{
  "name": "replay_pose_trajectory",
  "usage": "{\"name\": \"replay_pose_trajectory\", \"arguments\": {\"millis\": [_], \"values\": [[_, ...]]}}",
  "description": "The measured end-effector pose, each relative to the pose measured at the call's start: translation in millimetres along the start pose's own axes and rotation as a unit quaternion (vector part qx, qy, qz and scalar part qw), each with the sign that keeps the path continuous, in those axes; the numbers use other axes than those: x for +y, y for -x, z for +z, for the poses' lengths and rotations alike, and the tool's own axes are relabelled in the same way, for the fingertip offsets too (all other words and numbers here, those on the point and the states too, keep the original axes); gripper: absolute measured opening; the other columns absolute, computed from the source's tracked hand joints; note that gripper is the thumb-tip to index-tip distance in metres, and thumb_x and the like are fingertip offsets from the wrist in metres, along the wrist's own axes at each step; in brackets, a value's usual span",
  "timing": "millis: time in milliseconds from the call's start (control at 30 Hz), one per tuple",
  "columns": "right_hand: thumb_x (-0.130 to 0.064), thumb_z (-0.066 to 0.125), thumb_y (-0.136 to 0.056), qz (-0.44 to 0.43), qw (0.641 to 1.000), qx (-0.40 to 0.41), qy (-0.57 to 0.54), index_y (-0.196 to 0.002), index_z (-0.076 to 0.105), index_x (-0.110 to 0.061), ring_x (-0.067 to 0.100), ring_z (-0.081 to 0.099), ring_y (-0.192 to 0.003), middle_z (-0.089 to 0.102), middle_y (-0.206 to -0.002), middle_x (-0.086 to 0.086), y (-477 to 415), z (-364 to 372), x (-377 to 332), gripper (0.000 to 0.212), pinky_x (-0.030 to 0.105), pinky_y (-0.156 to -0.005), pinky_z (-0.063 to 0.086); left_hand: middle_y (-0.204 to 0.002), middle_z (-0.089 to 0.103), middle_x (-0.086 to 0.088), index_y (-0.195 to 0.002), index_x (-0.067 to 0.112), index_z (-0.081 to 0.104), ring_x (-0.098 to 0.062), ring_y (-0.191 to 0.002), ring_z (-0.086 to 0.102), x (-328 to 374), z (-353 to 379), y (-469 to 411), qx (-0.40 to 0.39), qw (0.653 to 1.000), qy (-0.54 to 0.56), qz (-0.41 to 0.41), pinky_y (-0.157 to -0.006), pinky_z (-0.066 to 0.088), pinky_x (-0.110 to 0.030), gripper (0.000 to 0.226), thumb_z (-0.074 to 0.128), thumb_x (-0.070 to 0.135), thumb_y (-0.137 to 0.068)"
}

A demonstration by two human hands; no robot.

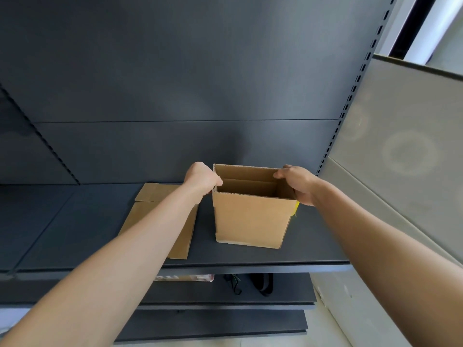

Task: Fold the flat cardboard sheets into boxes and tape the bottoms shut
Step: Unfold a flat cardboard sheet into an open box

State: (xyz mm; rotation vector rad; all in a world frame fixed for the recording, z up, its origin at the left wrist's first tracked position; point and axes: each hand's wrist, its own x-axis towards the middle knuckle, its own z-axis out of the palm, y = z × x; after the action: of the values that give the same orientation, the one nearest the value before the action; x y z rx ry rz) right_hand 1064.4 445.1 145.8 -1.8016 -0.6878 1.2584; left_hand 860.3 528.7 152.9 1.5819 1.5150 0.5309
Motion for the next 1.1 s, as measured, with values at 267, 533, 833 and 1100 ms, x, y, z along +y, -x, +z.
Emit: {"name": "replay_pose_trajectory", "arguments": {"millis": [267,533,833,1100], "values": [[-0.001,0.034,-0.099,-0.008,0.992,0.014,-0.124,-0.124,0.051,0.000,0.034,0.048,-0.125,0.049,-0.136,0.019,-4,-6,2,0.030,0.043,-0.098,0.046,-0.127,0.050,-0.007,-0.132,0.011,0.045,-0.021,-0.108,0.049,-14,4,4,-0.046,0.996,0.068,0.019,-0.078,0.042,-0.030,0.060,0.068,-0.004,-0.079],[-0.024,0.060,-0.094,0.008,0.991,0.006,-0.132,-0.116,0.058,-0.004,0.025,0.061,-0.109,0.064,-0.117,0.011,-1,-8,0,0.030,0.039,-0.083,0.054,-0.152,0.032,-0.003,-0.148,0.021,0.027,-0.024,-0.132,0.040,-29,3,6,-0.099,0.983,0.155,0.009,-0.106,0.034,-0.036,0.066,0.052,-0.003,-0.092],[-0.021,0.058,-0.095,-0.009,0.995,0.093,-0.039,-0.124,0.059,-0.005,0.026,0.060,-0.107,0.063,-0.117,0.010,-4,2,-1,0.033,0.040,-0.087,0.053,-0.155,0.019,0.001,-0.150,0.024,0.022,-0.025,-0.136,0.033,-30,4,8,-0.119,0.982,0.143,0.011,-0.112,0.030,-0.047,0.069,0.046,-0.005,-0.093],[-0.029,0.059,-0.094,-0.032,0.989,0.143,0.012,-0.122,0.062,-0.009,0.031,0.064,-0.098,0.065,-0.103,0.009,-13,10,-1,0.035,0.045,-0.086,0.055,-0.155,0.013,0.008,-0.150,0.028,0.022,-0.025,-0.138,0.029,-30,-9,13,-0.176,0.976,0.126,0.002,-0.111,0.027,-0.053,0.066,0.050,0.004,-0.095]]}}
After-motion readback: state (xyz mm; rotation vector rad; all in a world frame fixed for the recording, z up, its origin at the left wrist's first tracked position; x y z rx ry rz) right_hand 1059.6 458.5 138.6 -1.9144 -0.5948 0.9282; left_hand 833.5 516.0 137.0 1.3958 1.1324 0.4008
